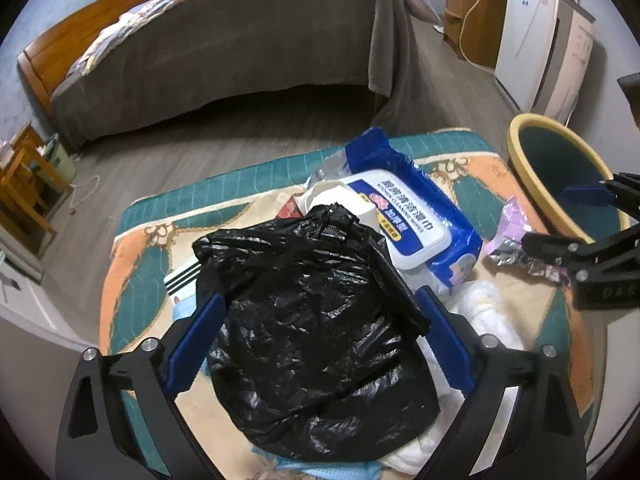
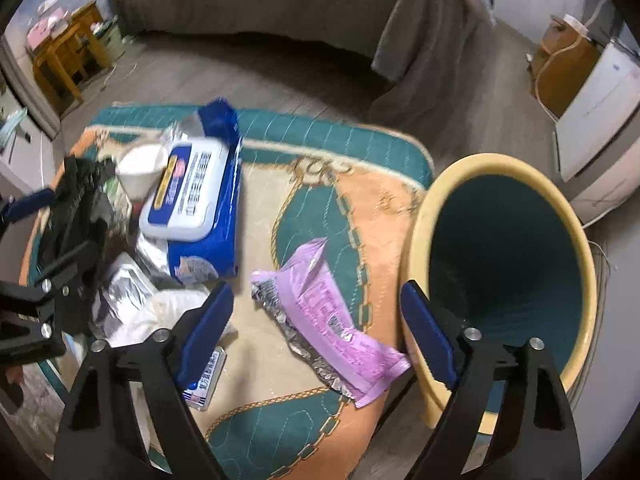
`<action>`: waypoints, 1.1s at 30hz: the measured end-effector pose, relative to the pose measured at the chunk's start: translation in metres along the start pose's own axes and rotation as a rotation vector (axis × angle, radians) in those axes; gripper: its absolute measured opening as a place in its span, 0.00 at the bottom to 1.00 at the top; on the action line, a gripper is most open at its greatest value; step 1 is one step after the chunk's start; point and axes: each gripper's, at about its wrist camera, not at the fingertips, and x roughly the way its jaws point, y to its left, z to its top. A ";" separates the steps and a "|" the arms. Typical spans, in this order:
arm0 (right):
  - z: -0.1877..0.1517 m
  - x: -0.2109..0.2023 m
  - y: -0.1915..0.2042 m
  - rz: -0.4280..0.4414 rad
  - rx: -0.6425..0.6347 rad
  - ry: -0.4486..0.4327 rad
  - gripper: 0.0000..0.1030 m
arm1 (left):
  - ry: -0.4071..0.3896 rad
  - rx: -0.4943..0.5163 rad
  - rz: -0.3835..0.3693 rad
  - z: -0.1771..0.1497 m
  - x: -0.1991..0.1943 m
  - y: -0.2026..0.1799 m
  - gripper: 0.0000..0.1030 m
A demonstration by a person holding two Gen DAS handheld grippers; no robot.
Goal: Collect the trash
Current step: 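Grasp the black plastic bag with the left tool while the right tool grasps the pink wrapper, then carry the pink wrapper over the bin with the right tool while the left tool carries the black bag there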
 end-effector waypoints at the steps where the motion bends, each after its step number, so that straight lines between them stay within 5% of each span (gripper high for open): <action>1: -0.001 0.004 0.002 -0.001 -0.014 0.009 0.75 | 0.009 0.014 0.006 -0.001 0.002 -0.002 0.80; 10: -0.003 0.025 0.012 -0.038 -0.067 0.099 0.17 | -0.011 0.087 0.014 -0.003 -0.005 -0.005 0.32; 13: -0.002 0.016 0.011 -0.029 -0.055 0.067 0.14 | -0.041 0.095 0.007 -0.002 -0.014 -0.003 0.11; 24: 0.011 -0.083 0.004 0.018 0.087 -0.130 0.13 | -0.232 -0.040 -0.116 0.015 -0.089 0.040 0.06; 33: 0.005 -0.145 -0.030 -0.010 0.342 -0.188 0.13 | -0.316 0.023 -0.150 0.025 -0.124 0.006 0.06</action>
